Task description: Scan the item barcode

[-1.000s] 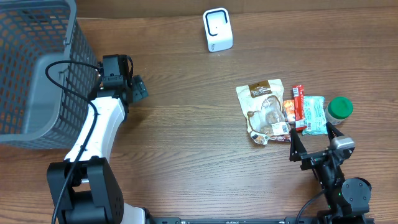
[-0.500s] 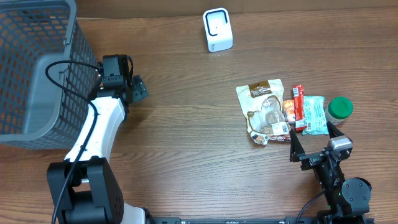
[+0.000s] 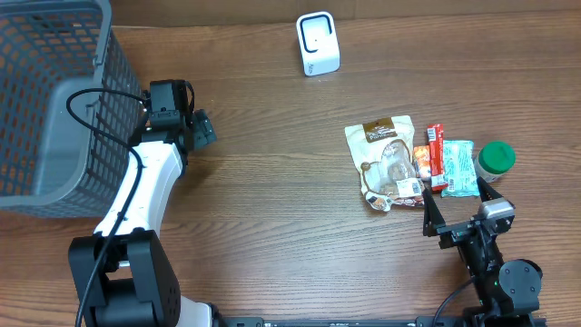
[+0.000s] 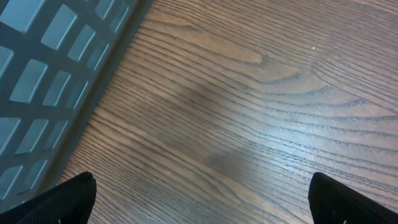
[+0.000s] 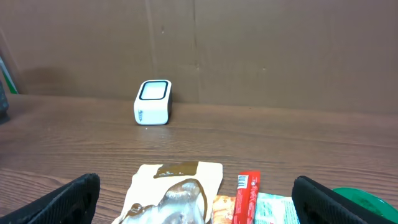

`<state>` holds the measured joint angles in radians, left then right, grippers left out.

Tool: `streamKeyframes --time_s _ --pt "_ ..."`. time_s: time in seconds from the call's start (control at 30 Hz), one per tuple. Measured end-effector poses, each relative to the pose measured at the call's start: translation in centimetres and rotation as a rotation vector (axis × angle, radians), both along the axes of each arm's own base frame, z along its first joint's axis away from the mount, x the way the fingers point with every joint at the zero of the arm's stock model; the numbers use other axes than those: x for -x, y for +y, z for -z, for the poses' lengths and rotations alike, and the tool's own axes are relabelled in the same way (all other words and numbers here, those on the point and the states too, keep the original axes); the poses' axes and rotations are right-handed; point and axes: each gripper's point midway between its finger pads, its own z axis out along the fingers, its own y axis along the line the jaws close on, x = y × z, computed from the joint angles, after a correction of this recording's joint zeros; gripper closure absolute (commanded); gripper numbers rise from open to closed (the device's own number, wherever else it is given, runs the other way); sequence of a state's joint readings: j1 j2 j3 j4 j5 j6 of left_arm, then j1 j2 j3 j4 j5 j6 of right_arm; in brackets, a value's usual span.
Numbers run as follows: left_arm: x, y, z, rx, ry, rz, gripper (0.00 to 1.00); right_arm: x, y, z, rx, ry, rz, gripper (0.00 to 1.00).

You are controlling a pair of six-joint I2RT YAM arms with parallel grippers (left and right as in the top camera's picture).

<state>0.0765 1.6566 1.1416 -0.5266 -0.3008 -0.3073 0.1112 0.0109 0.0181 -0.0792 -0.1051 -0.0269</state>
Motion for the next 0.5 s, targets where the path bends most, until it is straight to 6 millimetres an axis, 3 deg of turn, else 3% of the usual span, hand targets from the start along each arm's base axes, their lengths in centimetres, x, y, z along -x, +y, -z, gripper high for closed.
streamKeyframes --time_s 0.37,0.5 --pt "0.0 0.0 -0.2 0.0 -0.004 0.0 0.0 0.0 0.0 0.0 0.0 0.0 0.0 0.0" --pt "0.1 0.0 -3.2 -0.006 -0.079 0.0 0.01 0.0 0.0 0.0 0.0 0.0 0.0 0.0"
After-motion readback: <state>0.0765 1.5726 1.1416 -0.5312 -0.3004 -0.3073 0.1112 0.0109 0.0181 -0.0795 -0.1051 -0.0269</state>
